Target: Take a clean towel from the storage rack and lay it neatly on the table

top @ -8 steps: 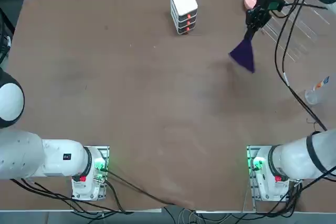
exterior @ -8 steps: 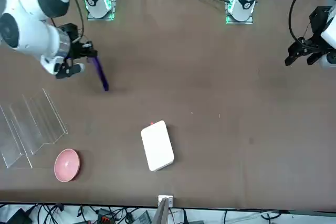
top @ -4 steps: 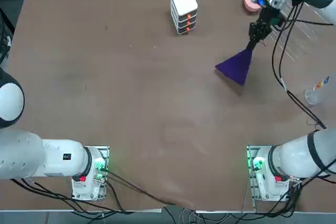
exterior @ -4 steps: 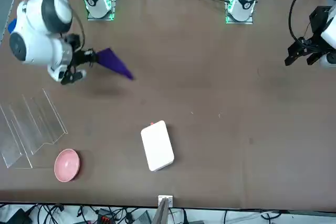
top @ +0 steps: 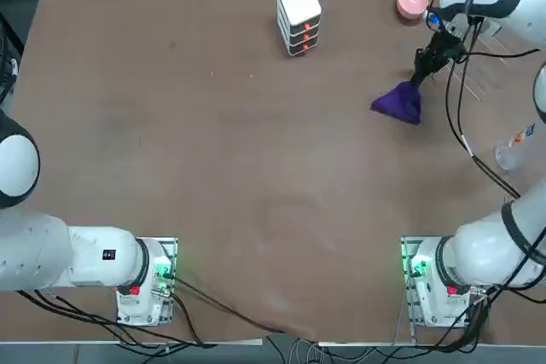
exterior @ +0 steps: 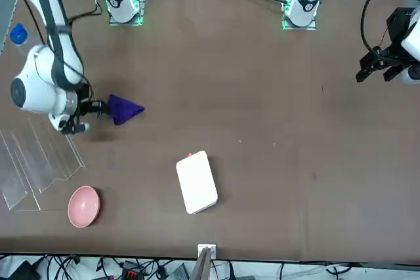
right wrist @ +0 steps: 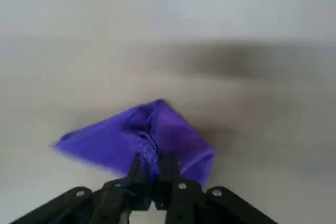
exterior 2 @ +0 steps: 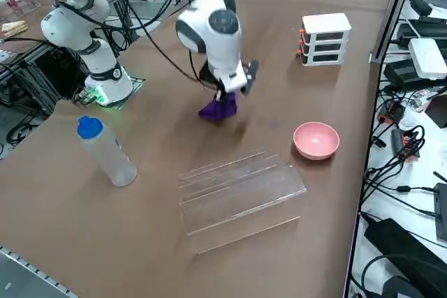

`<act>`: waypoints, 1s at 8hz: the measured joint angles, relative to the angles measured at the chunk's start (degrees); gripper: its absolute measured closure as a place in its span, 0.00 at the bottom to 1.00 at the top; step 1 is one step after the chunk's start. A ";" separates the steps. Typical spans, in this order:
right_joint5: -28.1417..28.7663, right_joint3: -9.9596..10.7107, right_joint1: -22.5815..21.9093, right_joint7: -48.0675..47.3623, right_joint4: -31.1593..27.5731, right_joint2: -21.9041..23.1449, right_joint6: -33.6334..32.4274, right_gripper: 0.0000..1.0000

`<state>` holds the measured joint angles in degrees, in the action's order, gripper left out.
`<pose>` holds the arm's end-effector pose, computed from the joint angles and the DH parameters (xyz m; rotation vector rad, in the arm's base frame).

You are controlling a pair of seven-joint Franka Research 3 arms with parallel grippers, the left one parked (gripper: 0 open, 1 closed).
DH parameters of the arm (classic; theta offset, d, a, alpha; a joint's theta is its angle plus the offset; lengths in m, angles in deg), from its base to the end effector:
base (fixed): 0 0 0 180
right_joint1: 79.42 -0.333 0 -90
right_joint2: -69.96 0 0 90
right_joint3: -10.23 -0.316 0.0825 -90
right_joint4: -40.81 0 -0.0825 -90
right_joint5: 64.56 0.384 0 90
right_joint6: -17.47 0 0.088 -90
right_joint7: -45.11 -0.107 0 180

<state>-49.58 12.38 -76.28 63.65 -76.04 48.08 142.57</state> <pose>0.5693 -0.0429 0.2374 -2.9020 -0.0813 0.2816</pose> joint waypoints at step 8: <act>-7.24 0.01 1.94 0.08 11.36 -9.24 2.01 0.63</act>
<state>-56.82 12.39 -74.34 63.73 -64.68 38.84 144.59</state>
